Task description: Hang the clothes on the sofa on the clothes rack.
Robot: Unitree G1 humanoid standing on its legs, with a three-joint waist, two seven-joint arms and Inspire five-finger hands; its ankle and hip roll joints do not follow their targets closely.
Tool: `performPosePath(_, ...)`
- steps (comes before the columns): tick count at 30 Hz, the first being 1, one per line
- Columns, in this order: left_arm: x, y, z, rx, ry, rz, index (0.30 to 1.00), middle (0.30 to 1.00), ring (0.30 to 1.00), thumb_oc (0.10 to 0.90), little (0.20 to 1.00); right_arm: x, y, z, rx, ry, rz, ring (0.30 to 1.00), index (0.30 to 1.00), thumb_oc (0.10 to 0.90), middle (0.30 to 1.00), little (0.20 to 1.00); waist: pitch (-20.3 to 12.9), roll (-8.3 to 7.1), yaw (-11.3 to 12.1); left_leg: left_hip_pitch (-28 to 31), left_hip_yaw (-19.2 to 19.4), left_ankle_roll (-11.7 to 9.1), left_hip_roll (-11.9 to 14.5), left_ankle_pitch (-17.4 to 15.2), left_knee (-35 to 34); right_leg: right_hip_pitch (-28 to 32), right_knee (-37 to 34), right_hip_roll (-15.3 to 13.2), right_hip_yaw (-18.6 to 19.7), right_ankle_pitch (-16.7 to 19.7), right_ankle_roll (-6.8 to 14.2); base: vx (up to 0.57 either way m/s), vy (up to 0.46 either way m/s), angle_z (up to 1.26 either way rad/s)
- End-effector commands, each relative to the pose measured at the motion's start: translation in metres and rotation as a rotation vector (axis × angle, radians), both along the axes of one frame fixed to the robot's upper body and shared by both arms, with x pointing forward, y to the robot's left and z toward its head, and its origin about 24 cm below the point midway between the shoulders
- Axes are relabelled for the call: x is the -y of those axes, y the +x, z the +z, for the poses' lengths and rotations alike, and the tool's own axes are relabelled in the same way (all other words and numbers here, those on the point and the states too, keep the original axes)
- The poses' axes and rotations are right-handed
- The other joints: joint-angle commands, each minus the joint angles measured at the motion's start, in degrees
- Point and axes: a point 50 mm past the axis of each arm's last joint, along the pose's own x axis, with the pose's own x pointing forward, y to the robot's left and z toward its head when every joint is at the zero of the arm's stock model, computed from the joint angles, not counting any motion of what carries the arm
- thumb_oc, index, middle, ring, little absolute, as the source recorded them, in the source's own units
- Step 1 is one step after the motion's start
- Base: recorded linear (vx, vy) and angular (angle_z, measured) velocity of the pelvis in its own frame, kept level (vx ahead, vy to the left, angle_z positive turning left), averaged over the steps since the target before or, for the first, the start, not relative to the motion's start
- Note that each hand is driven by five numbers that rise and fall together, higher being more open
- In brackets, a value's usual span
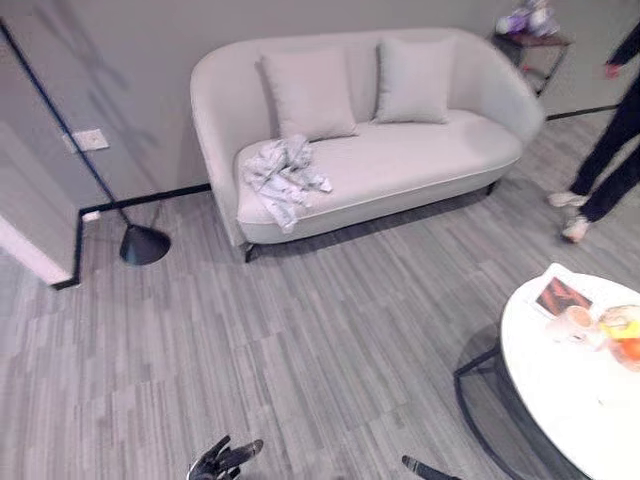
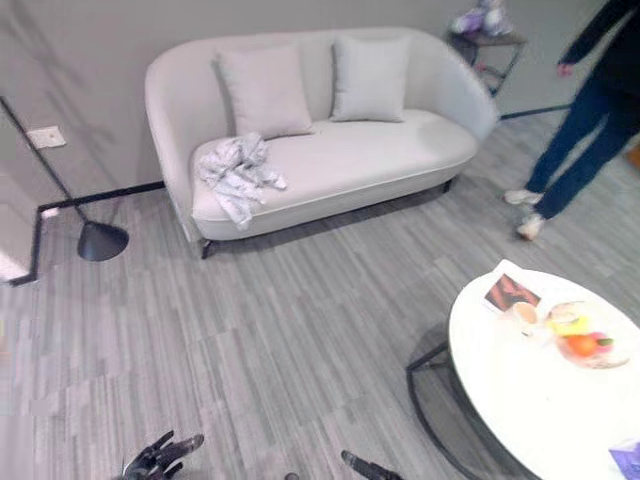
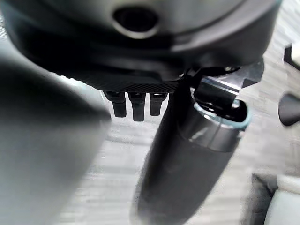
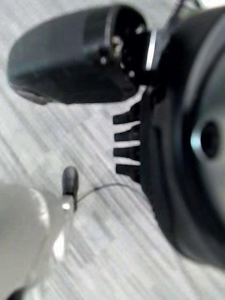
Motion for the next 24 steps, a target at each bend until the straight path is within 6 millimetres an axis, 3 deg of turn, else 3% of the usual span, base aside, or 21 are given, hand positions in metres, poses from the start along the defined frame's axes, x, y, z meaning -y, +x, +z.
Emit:
performPosePath(1, -0.006, -0.041, -0.007, -0.106, 0.001, 0.067, 0.9, 0.9, 0.9, 0.8, 0.9, 0.001, 0.001, 0.001, 0.029, -0.035, 0.01, 0.9, 0.9, 0.8, 0.9, 0.9, -2.7, 2.04, 2.8, 2.6, 1.9, 2.3, -0.9, 8.1, -6.6, -1.5, 0.8, 2.4, 3.1, -2.4, 6.4, 0.31, 0.052, 0.16)
performPosePath(2, -0.013, -0.053, -0.007, -0.133, 0.018, 0.108, 0.9, 0.9, 0.9, 0.8, 0.9, 0.009, 0.018, 0.008, 0.082, -0.081, 0.016, 0.9, 0.9, 0.8, 0.9, 0.9, -2.2, 2.53, 4.4, 0.4, 3.0, 1.4, -1.5, 11.3, -11.4, 0.4, 0.8, 4.0, 4.1, -3.7, 6.1, 0.32, 0.045, -0.27)
performPosePath(4, -0.012, -0.064, -0.009, -0.182, 0.015, 0.116, 0.9, 0.9, 0.9, 0.8, 0.9, -0.035, 0.077, 0.024, 0.262, -0.02, 0.166, 0.9, 0.9, 0.8, 0.9, 0.9, -2.1, 2.16, 7.3, -1.4, 4.1, 1.1, -0.7, 13.4, -13.4, 3.3, 0.8, 5.1, 4.9, -5.4, 5.5, 0.35, 0.054, -0.44)
performPosePath(7, -0.013, -0.075, -0.009, -0.211, 0.006, 0.168, 0.9, 0.9, 0.9, 0.8, 0.9, -0.052, 0.089, 0.031, 0.333, 0.012, 0.249, 0.9, 0.9, 0.8, 0.9, 0.9, -3.0, 1.18, 7.0, 0.9, 7.1, 2.1, 0.2, 12.7, -14.0, 6.3, 0.8, 5.2, 4.8, -6.6, 5.5, 0.33, 0.075, -0.41)
performPosePath(8, -0.015, -0.078, -0.009, -0.216, 0.008, 0.185, 0.9, 0.9, 0.9, 0.8, 0.9, -0.06, 0.09, 0.032, 0.35, 0.02, 0.285, 0.9, 0.9, 0.8, 0.9, 0.9, -3.4, 0.73, 7.2, 1.8, 7.9, 3.0, 0.4, 13.9, -13.8, 7.3, 0.8, 5.2, 5.1, -6.5, 5.4, 0.39, 0.094, 0.18)
performPosePath(10, -0.018, -0.072, -0.008, -0.201, 0.021, 0.18, 0.9, 0.9, 0.9, 0.8, 0.9, -0.067, 0.09, 0.033, 0.365, 0.014, 0.329, 0.9, 0.9, 0.8, 0.9, 0.9, -4.6, -1.07, 7.5, 2.3, 7.5, 3.7, 0.0, 13.0, -11.9, 7.9, 3.5, 4.4, 5.2, -7.7, 5.9, 0.37, 0.126, 0.13)
performPosePath(12, -0.018, -0.055, -0.006, -0.153, 0.044, 0.114, 0.9, 0.9, 0.9, 0.8, 0.9, -0.072, 0.088, 0.033, 0.374, 0.012, 0.36, 0.9, 0.9, 0.8, 0.9, 0.9, -6.6, -2.87, 7.7, 4.7, 8.4, 5.2, -1.2, 10.8, -11.9, 8.6, 6.6, 2.4, 4.7, -7.4, 8.0, 0.41, 0.21, -0.15)
performPosePath(13, -0.018, -0.055, -0.006, -0.153, 0.044, 0.114, 0.9, 0.9, 0.9, 0.8, 0.9, -0.072, 0.088, 0.033, 0.374, 0.013, 0.36, 0.9, 0.9, 0.8, 0.9, 0.9, -6.6, -2.89, 7.7, 4.8, 8.4, 5.2, -1.3, 10.8, -11.9, 8.6, 6.6, 2.3, 4.7, -7.4, 8.0, 0.41, 0.253, -0.11)
performPosePath(15, -0.023, -0.032, -0.001, -0.087, 0.087, 0.037, 0.9, 0.9, 0.9, 0.8, 0.9, -0.076, 0.092, 0.035, 0.387, -0.003, 0.389, 0.9, 0.9, 0.8, 0.9, 0.9, -7.5, -3.99, 8.1, 7.5, 8.3, 6.8, -2.7, 8.5, -13.0, 5.8, 16.1, 0.7, 3.3, -3.8, 12.2, 0.28, 0.195, -0.05)
performPosePath(16, -0.023, -0.032, -0.001, -0.087, 0.087, 0.037, 0.9, 0.9, 0.9, 0.8, 0.9, -0.076, 0.092, 0.035, 0.387, -0.003, 0.389, 0.9, 0.9, 0.8, 0.9, 0.9, -7.6, -4.02, 8.1, 7.4, 8.4, 6.8, -2.7, 8.5, -13.0, 5.7, 16.2, 0.7, 3.3, -3.8, 12.2, 0.21, 0.195, -0.02)
performPosePath(17, -0.025, -0.017, 0.003, -0.054, 0.115, -0.009, 0.9, 0.9, 0.9, 0.8, 0.9, -0.079, 0.105, 0.044, 0.437, -0.039, 0.43, 0.9, 0.9, 0.8, 0.9, 0.9, -6.5, -3.8, 7.4, 9.6, 7.5, 8.1, -3.2, 6.8, -13.3, 0.5, 28.2, -1.2, 2.6, 2.1, 16.3, 0.19, 0.19, 0.05)
performPosePath(18, -0.026, -0.011, 0.004, -0.047, 0.127, -0.03, 0.9, 0.9, 0.9, 0.8, 0.9, -0.078, 0.114, 0.051, 0.464, -0.081, 0.465, 0.9, 0.9, 0.8, 0.9, 0.9, -5.8, -3.25, 6.6, 11.1, 6.7, 8.8, -3.6, 5.8, -13.4, -1.6, 33.7, -2.0, 2.4, 5.1, 17.6, 0.25, 0.232, 0.32)
performPosePath(20, -0.026, -0.004, 0.006, -0.04, 0.145, -0.052, 0.9, 0.9, 0.9, 0.8, 0.9, -0.076, 0.129, 0.063, 0.518, -0.172, 0.525, 0.9, 0.9, 0.8, 0.9, 0.9, -4.5, -1.47, 5.6, 13.3, 4.9, 9.7, -2.9, 4.7, -13.4, -5.9, 43.0, -2.1, 2.6, 8.5, 18.3, 0.19, 0.13, 0.57)
performPosePath(21, -0.026, -0.003, 0.006, -0.035, 0.149, -0.05, 0.9, 0.9, 0.9, 0.8, 0.9, -0.076, 0.135, 0.071, 0.553, -0.218, 0.561, 0.9, 0.9, 0.8, 0.9, 0.9, -3.8, -0.7, 4.8, 15.2, 3.6, 10.0, -2.9, 4.3, -14.2, -8.4, 46.5, -2.6, 2.4, 7.7, 17.9, 0.24, 0.098, 0.82)
performPosePath(23, -0.024, -0.002, 0.006, -0.031, 0.149, -0.061, 0.9, 0.9, 0.9, 0.8, 0.9, -0.073, 0.14, 0.078, 0.582, -0.266, 0.583, 0.9, 0.9, 0.8, 0.9, 0.9, -3.5, 0.1, 4.3, 16.3, 2.2, 9.7, -2.6, 4.2, -14.9, -10.1, 46.6, -3.4, 1.4, 6.5, 17.1, 0.23, 0.024, 0.97)
performPosePath(24, -0.021, -0.001, 0.006, -0.027, 0.152, -0.11, 0.9, 0.9, 0.9, 0.8, 0.9, -0.064, 0.15, 0.093, 0.644, -0.343, 0.596, 0.9, 0.9, 0.8, 0.9, 0.9, -2.7, 0.69, 3.4, 18.2, 0.0, 8.8, -2.4, 3.5, -15.5, -11.1, 40.1, -6.7, -1.3, 1.5, 14.7, 0.25, -0.07, 0.9)
